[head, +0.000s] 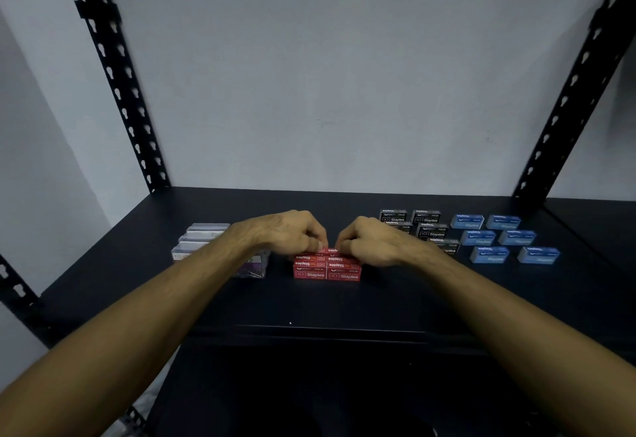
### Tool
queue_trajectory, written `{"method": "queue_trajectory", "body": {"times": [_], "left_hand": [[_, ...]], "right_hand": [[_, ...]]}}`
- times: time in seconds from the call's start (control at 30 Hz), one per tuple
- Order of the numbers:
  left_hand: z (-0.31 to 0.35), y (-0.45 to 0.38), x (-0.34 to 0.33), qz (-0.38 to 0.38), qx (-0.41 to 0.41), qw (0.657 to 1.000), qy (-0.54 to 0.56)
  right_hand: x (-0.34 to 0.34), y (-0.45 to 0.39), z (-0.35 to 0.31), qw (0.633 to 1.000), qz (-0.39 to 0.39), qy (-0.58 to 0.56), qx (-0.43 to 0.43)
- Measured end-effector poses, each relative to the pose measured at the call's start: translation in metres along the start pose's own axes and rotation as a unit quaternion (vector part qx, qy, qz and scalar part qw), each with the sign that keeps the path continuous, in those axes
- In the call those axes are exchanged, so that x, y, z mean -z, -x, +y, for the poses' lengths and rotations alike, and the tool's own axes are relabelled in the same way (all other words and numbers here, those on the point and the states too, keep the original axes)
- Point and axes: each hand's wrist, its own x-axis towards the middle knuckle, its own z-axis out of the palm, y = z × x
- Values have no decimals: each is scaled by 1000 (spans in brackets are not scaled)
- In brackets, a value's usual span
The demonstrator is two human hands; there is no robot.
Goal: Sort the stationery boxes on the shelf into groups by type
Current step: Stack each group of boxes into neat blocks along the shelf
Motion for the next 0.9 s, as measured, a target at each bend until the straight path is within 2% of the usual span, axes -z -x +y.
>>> {"method": "queue_trajectory", "body": {"times": [0.57,0.73,0.9], "left_hand": [[4,10,0,-1,13,1000,2],[11,18,3,-29,20,999,-22],[11,16,-3,-23,31,996,-81]], "right_hand": [[-2,6,2,1000,-12,-4,14],[-1,12,2,998,-33,48,27],[-8,14,2,995,-11,91,36]]}}
